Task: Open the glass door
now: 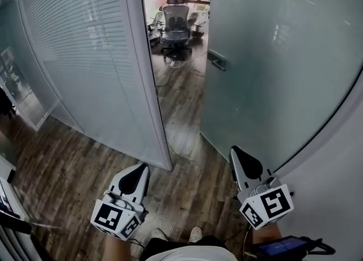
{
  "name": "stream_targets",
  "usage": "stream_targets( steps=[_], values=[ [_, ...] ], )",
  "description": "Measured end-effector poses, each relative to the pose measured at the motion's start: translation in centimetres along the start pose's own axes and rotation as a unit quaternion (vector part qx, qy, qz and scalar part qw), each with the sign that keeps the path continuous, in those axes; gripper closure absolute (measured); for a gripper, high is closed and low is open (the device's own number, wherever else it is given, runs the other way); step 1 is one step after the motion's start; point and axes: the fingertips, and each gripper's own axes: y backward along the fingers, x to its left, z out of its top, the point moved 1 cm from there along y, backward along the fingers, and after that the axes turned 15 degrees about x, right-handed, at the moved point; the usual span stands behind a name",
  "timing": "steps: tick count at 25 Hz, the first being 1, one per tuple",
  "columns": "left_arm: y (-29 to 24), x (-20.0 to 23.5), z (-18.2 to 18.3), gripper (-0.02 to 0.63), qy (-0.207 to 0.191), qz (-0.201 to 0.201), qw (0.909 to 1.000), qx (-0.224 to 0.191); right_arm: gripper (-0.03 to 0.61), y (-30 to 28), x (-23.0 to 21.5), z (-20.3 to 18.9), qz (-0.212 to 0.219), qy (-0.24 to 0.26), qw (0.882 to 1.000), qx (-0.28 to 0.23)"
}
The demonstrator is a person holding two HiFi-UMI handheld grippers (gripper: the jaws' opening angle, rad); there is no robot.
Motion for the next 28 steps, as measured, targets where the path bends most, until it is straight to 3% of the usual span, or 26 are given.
stream_targets(
  steps=[8,18,24,28],
  values=[
    [4.4,2.2,-0.3,0.614,0.005,0.029,0.9995,-0.011,0.577,-1.4,4.8,1.2,0.031,0.024,0.999,-0.001],
    [10.2,7.9,-3.0,0.612,0.009,0.069,0.9973,-0.022,0.578,-4.3,12.2,0.7,0.054,0.035,0.998,0.004],
    [10.9,9.3,-3.5,0.612,0.012,0.067,0.9973,-0.027,0.578,-5.1,13.8,0.5,0.051,0.043,0.998,0.011],
    [10.6,9.3,-1.6,0.612,0.014,0.067,0.9972,-0.029,0.578,-5.3,13.0,2.2,0.05,0.046,0.998,0.015]
  ],
)
